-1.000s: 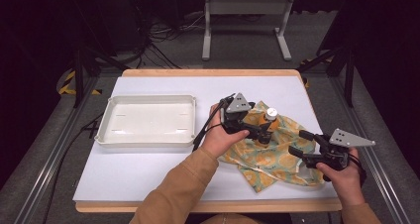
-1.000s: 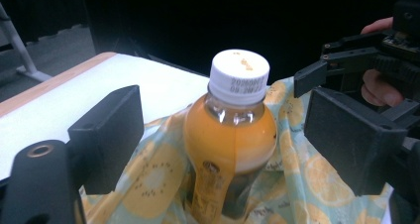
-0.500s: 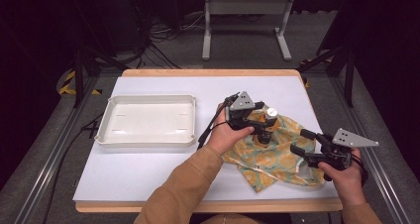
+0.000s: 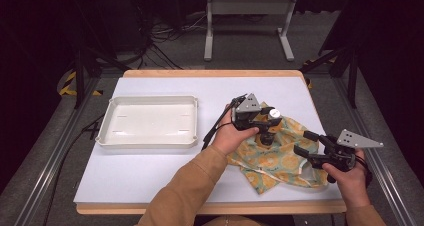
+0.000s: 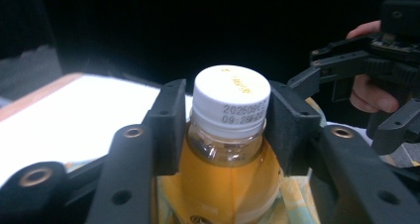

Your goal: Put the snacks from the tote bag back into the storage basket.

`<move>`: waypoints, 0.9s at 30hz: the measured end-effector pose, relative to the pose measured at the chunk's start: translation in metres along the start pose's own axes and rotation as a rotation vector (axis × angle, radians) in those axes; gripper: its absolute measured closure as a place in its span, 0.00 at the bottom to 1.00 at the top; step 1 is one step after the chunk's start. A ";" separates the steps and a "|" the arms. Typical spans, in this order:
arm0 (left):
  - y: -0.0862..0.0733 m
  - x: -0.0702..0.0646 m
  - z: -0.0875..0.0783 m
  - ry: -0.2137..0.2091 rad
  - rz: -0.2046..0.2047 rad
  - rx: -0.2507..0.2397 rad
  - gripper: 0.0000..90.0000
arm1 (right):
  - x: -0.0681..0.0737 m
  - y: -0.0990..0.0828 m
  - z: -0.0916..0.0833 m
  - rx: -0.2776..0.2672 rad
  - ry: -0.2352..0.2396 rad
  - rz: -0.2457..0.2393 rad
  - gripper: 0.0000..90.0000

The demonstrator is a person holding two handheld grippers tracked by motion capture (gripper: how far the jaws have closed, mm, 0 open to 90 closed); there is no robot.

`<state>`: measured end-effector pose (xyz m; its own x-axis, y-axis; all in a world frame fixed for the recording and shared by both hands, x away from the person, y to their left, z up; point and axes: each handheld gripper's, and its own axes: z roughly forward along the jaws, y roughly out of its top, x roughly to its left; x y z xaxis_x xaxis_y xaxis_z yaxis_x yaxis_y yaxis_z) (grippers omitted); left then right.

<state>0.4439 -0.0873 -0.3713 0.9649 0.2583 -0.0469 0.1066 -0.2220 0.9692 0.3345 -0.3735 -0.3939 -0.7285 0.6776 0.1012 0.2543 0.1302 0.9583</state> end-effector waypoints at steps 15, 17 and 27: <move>0.005 0.000 0.000 -0.010 0.018 0.026 0.65 | 0.000 0.000 -0.001 -0.007 0.004 0.005 0.30; 0.007 0.001 -0.001 -0.006 0.022 0.028 0.65 | 0.000 0.001 -0.002 -0.009 0.002 0.003 0.30; 0.025 -0.004 -0.009 -0.020 0.035 0.010 0.65 | -0.001 0.000 -0.002 -0.011 0.005 0.010 0.30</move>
<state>0.4408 -0.0851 -0.3449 0.9726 0.2316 -0.0184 0.0755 -0.2401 0.9678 0.3339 -0.3753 -0.3934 -0.7293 0.6750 0.1117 0.2545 0.1161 0.9601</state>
